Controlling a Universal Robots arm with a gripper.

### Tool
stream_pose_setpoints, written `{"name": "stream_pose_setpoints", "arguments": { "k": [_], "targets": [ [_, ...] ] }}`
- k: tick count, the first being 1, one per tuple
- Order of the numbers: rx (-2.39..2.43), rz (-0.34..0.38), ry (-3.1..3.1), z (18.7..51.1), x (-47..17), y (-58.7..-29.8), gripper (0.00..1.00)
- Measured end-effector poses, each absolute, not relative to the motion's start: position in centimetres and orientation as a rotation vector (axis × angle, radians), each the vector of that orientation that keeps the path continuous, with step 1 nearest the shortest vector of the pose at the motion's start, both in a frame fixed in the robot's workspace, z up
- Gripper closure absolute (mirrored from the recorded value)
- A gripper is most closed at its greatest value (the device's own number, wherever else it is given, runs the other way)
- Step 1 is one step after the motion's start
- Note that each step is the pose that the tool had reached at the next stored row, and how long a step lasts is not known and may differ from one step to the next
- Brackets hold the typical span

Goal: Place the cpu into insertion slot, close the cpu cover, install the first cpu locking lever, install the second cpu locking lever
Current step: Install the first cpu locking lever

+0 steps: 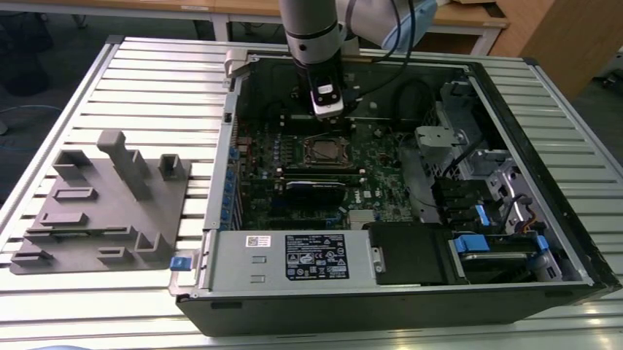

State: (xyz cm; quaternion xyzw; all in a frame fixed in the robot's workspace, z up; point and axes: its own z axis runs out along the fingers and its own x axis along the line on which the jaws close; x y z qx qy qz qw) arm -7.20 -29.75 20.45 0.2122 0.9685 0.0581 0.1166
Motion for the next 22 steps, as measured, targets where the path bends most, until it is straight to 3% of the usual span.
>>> {"name": "stream_pose_setpoints", "arguments": {
  "k": [22],
  "targets": [
    [0.592, 0.174, 2.837, 20.18, -7.12, -29.60, 0.89]
  ]
}}
